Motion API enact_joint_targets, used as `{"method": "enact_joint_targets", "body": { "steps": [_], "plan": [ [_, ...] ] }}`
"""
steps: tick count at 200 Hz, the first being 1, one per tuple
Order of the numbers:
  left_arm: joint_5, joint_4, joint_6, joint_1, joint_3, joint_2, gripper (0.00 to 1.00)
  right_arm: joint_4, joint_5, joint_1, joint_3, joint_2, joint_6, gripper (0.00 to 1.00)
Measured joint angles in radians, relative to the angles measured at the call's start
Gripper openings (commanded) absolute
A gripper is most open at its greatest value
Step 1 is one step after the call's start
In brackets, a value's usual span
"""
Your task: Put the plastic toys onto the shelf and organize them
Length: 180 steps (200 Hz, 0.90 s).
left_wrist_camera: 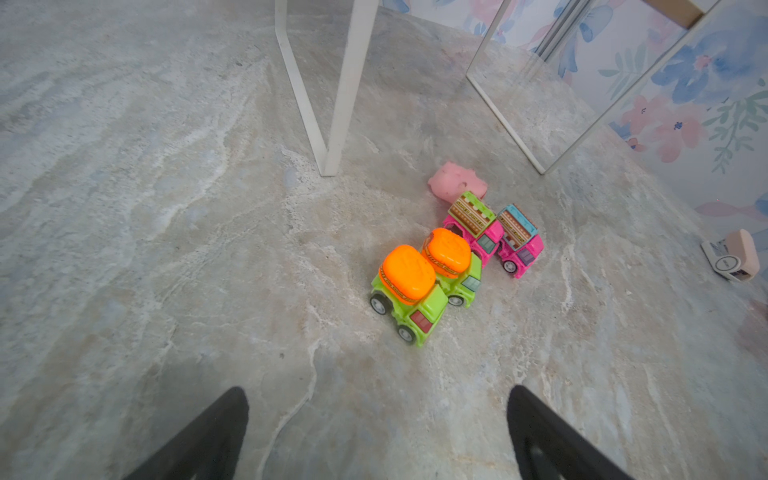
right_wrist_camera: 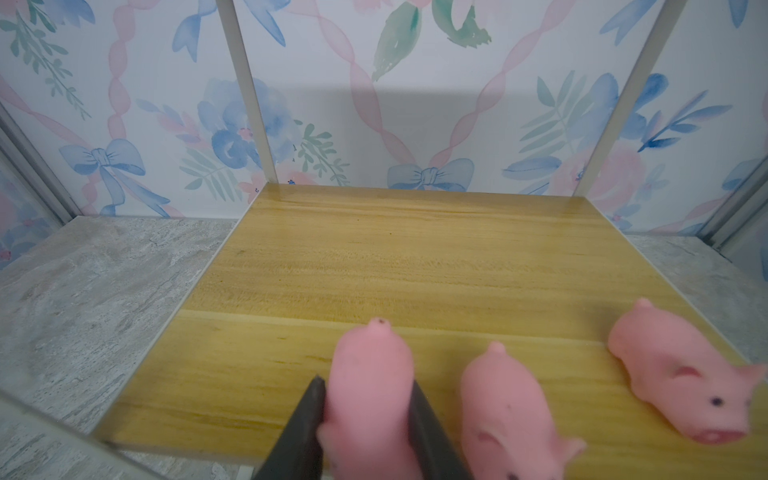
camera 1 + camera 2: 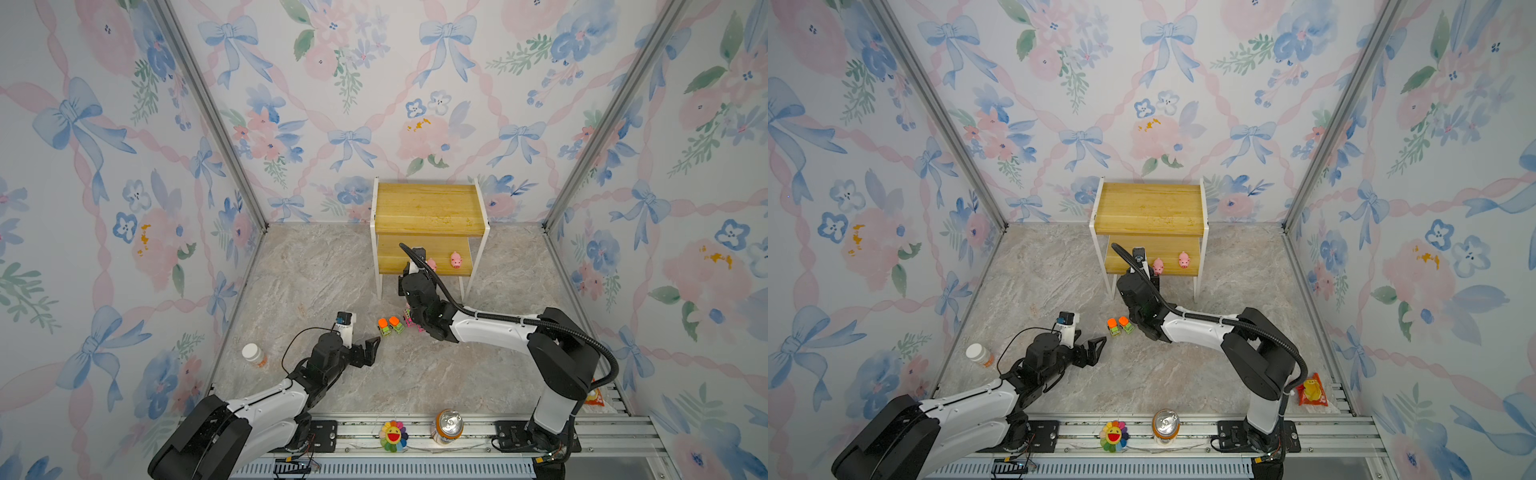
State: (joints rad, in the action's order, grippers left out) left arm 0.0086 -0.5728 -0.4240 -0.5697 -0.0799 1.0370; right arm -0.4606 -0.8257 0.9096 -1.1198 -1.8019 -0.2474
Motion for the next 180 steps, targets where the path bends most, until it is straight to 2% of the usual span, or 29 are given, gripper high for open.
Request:
{"method": "enact_joint_targets", "body": {
  "steps": [180],
  "plan": [
    [-0.012,0.004,0.0,-0.006,-0.004,0.021,0.98,-0.027,0.01,-0.026,-0.008,-0.036,-0.031,0.33]
  ]
}}
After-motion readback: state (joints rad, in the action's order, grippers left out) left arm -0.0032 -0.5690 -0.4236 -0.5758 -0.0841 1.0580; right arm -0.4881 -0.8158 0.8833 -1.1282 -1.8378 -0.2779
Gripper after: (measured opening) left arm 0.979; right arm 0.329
